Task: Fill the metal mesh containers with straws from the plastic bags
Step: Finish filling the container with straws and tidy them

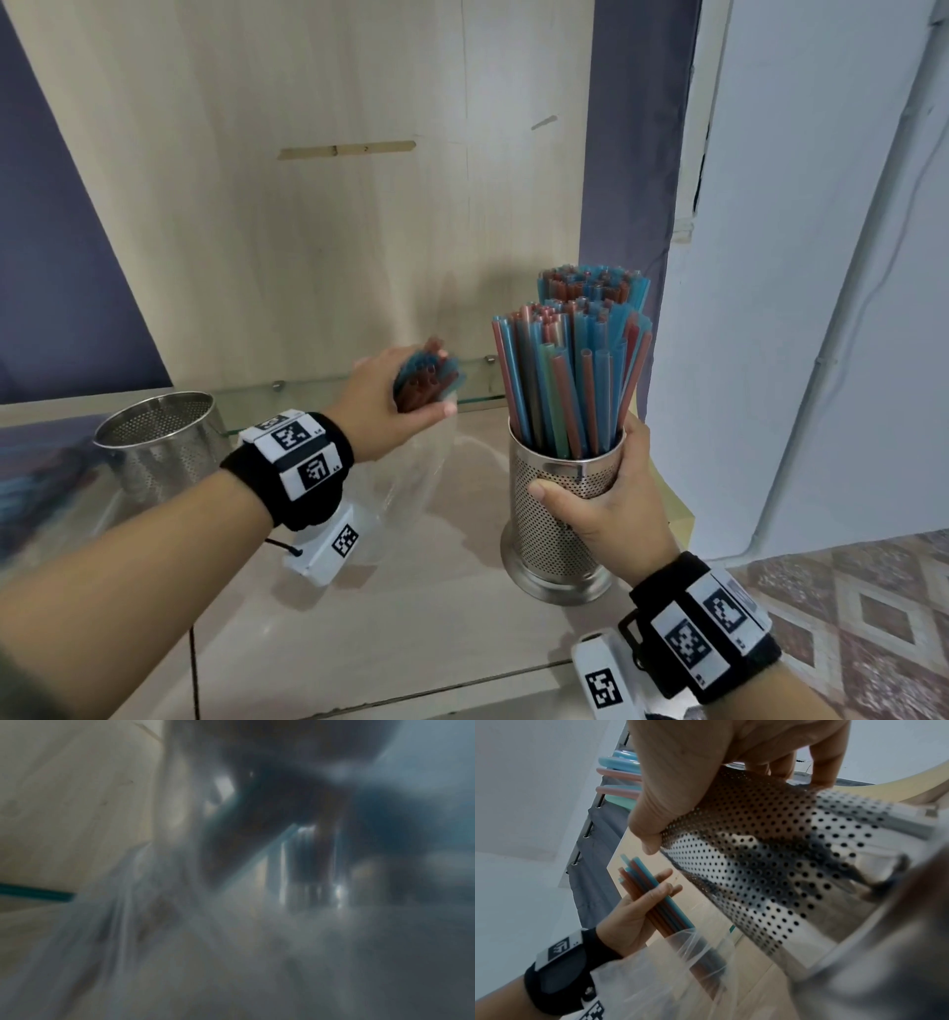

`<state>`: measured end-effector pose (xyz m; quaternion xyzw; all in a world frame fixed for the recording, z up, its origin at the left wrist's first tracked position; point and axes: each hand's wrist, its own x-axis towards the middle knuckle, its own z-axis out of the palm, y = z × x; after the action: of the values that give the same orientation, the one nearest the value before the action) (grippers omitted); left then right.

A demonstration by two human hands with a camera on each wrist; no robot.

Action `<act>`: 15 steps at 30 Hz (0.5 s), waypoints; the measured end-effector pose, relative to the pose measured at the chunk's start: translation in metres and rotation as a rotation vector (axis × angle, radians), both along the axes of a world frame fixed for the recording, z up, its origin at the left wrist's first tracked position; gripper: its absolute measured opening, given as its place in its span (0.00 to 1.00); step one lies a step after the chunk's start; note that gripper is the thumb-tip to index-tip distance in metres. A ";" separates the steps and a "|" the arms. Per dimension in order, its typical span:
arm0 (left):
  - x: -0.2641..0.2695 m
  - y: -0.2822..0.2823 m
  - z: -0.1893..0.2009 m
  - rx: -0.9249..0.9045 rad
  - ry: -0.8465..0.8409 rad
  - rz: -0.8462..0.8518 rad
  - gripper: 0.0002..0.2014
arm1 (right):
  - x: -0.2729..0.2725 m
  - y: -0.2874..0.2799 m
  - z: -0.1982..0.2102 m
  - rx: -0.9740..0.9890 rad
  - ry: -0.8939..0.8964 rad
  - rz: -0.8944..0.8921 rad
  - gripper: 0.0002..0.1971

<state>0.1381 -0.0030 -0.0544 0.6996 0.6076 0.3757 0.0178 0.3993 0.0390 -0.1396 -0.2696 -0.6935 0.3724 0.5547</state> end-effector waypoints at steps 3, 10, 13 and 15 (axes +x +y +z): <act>0.011 -0.009 0.018 0.089 -0.145 -0.011 0.23 | 0.000 0.001 0.000 -0.005 -0.015 0.001 0.49; 0.022 -0.013 0.062 0.391 -0.490 -0.018 0.08 | 0.001 -0.001 0.000 -0.005 -0.021 -0.003 0.48; 0.022 -0.012 0.081 0.433 -0.538 -0.036 0.09 | 0.001 -0.002 0.001 -0.005 -0.025 -0.006 0.47; 0.022 -0.014 0.094 0.464 -0.569 -0.062 0.10 | 0.001 -0.002 0.001 -0.007 -0.022 -0.007 0.47</act>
<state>0.1600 -0.0169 0.0392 0.5708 0.4553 0.6822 0.0381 0.4001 0.0365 -0.1384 -0.2781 -0.6974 0.3698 0.5473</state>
